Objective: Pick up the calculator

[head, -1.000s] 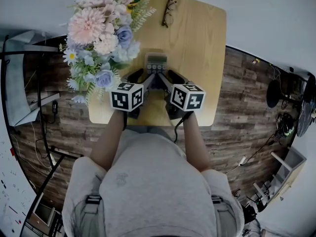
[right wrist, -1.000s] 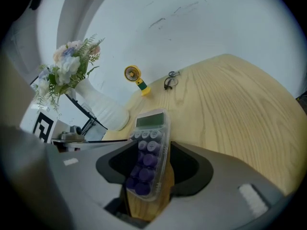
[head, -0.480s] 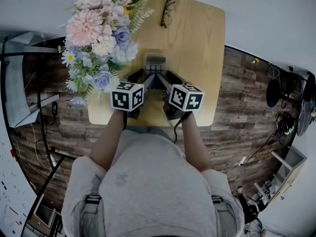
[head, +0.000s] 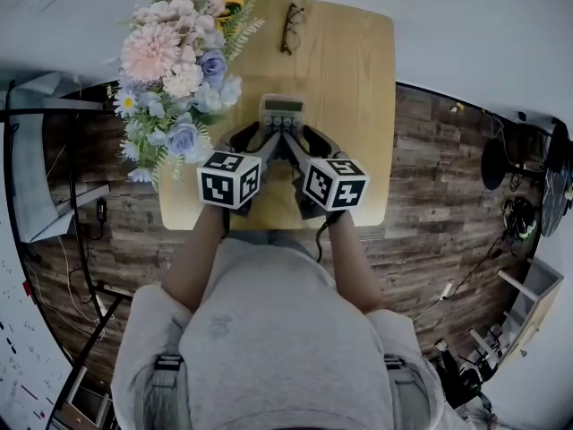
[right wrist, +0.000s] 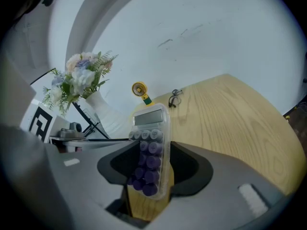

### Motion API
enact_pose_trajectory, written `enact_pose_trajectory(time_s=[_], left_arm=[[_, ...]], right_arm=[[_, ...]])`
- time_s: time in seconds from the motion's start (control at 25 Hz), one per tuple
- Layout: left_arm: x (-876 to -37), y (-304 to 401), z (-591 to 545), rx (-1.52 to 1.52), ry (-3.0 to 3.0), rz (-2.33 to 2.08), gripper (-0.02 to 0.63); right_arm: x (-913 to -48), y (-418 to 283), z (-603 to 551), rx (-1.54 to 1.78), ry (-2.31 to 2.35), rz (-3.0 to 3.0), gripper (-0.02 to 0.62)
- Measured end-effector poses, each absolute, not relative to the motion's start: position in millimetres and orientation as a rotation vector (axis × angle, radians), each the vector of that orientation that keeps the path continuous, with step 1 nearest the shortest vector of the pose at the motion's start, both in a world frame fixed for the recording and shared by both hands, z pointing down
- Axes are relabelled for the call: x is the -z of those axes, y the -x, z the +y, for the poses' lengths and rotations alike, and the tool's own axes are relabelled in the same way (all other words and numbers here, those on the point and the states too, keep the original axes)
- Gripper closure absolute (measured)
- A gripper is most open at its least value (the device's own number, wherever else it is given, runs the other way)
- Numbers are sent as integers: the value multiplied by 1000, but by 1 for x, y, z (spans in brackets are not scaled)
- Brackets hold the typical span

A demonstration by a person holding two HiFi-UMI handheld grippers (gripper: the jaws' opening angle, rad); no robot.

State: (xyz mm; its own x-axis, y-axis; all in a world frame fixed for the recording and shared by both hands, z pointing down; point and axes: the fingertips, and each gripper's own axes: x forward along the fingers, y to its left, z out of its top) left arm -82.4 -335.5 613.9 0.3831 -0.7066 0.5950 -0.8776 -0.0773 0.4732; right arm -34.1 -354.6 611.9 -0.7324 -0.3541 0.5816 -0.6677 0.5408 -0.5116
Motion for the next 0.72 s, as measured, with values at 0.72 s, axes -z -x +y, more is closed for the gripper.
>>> enact_pose_trajectory(time_s=[0.72], left_arm=[[-523,43,-337,-228,-2125,-1379,414]], right_arm=[[-516,-8,-350,-736,-1079,-2548,403]])
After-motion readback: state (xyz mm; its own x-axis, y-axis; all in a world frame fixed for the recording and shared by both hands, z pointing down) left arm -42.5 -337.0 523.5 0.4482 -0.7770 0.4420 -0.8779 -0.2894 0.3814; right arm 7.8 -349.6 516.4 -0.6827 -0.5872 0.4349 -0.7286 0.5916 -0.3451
